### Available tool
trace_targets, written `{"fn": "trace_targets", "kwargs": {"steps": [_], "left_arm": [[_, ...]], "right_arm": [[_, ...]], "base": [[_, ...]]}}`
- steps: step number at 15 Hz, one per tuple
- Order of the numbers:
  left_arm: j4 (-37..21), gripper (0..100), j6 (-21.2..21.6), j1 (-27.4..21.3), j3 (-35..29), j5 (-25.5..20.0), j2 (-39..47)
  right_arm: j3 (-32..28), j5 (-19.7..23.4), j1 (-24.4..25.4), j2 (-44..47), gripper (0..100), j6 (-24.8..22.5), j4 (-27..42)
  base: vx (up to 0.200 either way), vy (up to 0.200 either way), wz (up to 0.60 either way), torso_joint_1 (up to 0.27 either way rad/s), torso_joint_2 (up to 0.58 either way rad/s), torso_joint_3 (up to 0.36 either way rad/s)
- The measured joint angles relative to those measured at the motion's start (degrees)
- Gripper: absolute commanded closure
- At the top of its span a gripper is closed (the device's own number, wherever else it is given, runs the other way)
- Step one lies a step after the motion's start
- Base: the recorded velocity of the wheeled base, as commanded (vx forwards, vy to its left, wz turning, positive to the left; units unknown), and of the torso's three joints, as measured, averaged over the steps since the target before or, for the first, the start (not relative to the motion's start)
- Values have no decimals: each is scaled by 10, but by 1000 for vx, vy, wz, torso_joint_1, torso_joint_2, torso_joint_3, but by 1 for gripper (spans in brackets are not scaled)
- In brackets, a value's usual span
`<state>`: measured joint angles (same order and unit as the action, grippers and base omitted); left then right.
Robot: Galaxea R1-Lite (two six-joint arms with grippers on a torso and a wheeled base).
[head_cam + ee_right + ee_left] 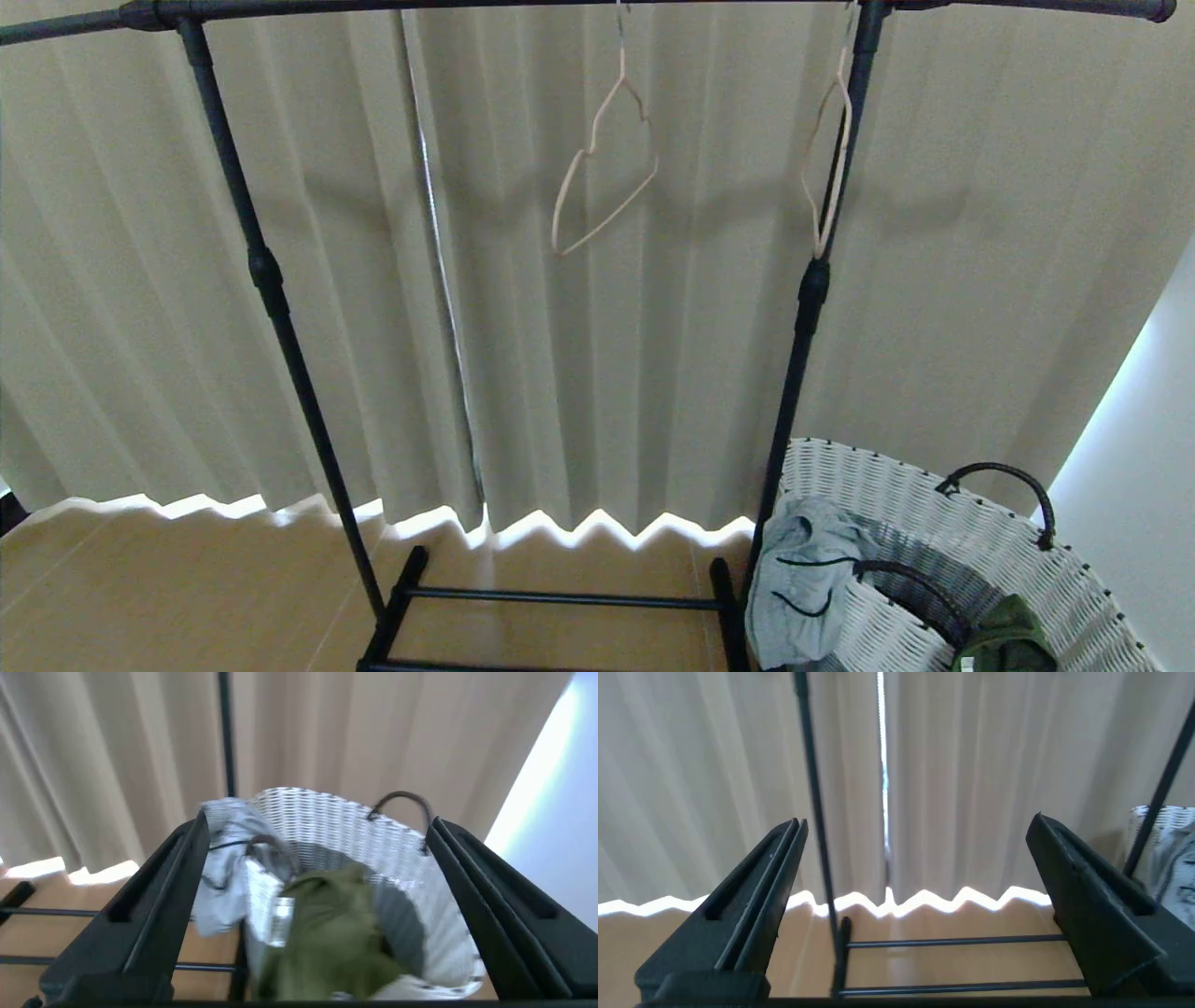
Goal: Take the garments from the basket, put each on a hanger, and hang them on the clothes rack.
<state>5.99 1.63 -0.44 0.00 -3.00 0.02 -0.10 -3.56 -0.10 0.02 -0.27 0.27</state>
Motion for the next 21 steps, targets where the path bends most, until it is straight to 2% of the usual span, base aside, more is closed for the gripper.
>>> {"fn": "trace_targets", "kwargs": {"steps": [12, 17, 21], "left_arm": [[0, 0, 0, 0, 0, 0, 0], [0, 0, 1, 0, 0, -1, 0], [-1, 0, 1, 0, 0, -1, 0]], "right_arm": [[0, -2, 0, 0, 0, 7, -1], [0, 0, 0, 0, 0, 4, -1], [0, -2, 0, 0, 0, 2, 0]], "base": [[0, 0, 0, 0, 0, 0], [200, 0, 0, 2, 0, 4], [0, 0, 0, 0, 0, 0]]}}
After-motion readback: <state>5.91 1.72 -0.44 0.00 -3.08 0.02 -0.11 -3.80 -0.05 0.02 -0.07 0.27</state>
